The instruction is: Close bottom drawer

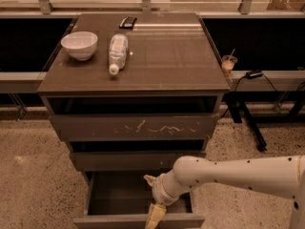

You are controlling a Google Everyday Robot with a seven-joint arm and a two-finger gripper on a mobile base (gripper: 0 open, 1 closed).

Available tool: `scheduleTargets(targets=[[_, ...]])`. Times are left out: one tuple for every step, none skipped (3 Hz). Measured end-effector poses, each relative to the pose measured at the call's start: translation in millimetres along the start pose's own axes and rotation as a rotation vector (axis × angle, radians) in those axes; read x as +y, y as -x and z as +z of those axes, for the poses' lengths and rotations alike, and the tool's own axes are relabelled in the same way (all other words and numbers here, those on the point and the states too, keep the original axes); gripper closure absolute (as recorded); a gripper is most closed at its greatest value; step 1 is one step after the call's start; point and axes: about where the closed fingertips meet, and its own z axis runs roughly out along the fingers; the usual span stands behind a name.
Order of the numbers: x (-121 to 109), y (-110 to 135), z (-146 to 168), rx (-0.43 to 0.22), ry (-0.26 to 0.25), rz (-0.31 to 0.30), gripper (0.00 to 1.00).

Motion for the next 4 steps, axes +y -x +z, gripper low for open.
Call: scheduleTargets(targets=[[-9,-23,17,-0.039,-0.023,-0.028,0.00],[-2,-71,50,-0.124,-0.013,-0.113,0.03],[6,-95,65,-0.174,0.013,-0.145,0.26],[15,-96,72,-0.081,0.017,-0.256,0.57]])
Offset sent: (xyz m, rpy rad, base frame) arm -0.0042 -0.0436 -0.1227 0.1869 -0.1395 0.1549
